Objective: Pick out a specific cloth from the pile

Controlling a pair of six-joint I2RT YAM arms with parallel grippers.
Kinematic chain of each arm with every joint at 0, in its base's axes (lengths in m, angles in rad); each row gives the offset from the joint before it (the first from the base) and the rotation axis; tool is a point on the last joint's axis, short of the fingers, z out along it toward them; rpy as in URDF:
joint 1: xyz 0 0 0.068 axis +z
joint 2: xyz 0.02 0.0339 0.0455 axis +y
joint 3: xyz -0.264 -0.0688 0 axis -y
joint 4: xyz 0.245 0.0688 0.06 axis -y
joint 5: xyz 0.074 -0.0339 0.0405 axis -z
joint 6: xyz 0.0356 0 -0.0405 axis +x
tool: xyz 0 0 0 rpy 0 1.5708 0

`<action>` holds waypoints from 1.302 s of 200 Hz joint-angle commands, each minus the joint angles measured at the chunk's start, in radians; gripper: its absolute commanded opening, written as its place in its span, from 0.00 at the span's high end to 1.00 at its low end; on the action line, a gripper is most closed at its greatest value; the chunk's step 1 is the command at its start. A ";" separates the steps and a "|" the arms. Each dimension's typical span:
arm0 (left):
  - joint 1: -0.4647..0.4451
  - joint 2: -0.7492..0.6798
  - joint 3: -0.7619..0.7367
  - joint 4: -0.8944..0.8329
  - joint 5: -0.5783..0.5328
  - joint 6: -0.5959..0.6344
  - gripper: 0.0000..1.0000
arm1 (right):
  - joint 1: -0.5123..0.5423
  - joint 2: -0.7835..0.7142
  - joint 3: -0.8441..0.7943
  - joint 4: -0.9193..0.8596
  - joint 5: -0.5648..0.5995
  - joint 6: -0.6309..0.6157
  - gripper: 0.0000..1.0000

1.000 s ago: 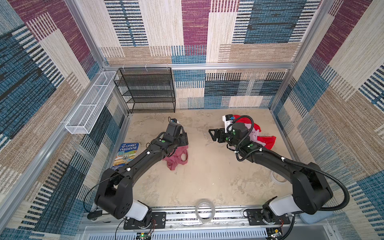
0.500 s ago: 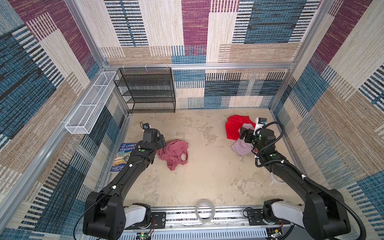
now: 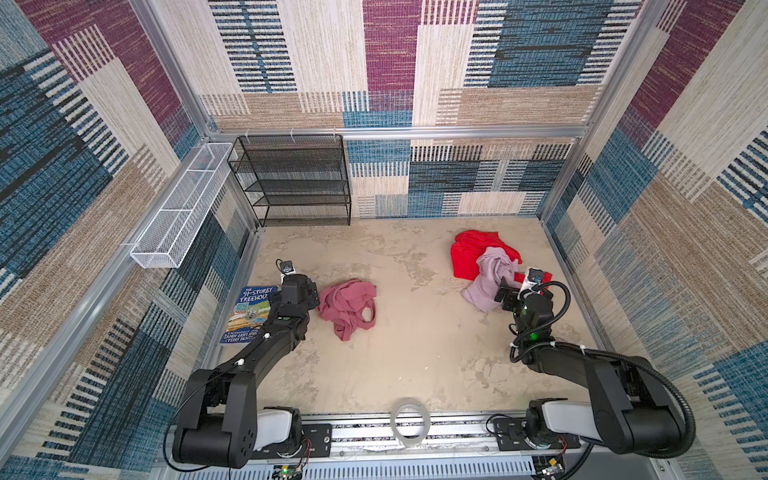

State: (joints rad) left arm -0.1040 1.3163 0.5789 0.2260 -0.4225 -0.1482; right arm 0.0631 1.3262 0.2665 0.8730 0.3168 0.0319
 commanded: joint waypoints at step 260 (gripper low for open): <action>0.062 0.221 -0.180 0.642 0.194 0.156 0.10 | -0.039 0.210 -0.066 0.432 -0.206 -0.049 0.00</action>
State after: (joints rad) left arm -0.0414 1.5368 0.3946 0.8562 -0.2325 0.0032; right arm 0.0242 1.5368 0.1963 1.2732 0.1223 -0.0082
